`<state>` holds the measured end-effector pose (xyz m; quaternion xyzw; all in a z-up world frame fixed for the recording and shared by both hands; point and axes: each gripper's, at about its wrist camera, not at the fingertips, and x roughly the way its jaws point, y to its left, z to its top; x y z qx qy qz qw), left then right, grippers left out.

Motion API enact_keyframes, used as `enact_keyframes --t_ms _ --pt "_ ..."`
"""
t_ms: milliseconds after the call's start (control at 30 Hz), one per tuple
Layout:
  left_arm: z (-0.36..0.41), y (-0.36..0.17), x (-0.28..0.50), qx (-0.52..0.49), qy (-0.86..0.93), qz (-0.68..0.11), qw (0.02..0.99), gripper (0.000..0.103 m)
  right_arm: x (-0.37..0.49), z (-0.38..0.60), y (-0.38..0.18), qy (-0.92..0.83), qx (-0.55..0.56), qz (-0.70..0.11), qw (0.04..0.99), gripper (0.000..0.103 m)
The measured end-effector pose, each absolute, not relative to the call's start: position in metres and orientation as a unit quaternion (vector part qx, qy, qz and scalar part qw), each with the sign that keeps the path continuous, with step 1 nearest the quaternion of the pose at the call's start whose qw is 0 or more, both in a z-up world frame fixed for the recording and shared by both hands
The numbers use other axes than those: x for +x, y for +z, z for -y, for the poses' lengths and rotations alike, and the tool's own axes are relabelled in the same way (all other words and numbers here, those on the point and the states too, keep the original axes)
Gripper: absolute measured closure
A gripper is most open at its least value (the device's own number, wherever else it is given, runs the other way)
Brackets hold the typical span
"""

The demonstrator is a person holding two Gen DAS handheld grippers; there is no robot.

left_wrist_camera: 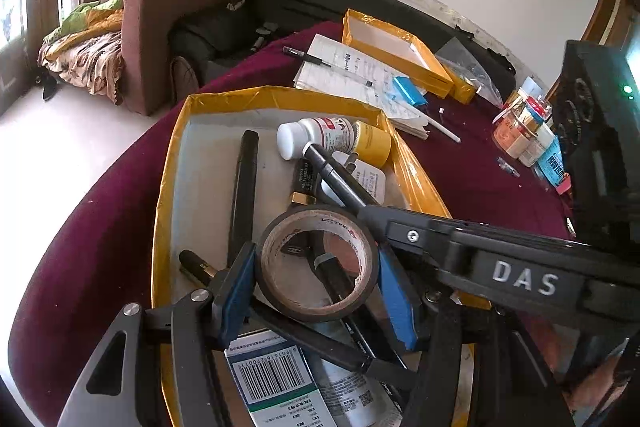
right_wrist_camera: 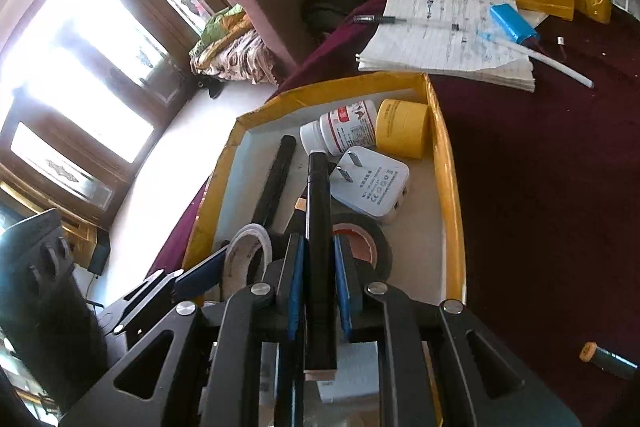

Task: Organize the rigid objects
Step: 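Release the tape roll into the tray with the left gripper while the right releases the marker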

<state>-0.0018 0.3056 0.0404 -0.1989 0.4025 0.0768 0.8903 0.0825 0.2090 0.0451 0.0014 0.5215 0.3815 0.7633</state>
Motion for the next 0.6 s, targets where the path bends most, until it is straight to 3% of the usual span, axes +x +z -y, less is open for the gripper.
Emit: enact_keyframes --t_ms 600 --pt "-0.300 0.056 -0.018 -0.219 0.064 -0.380 0.897 0.038 0.074 -0.176 0.059 0.404 0.047 -0.512 0.757 0.087"
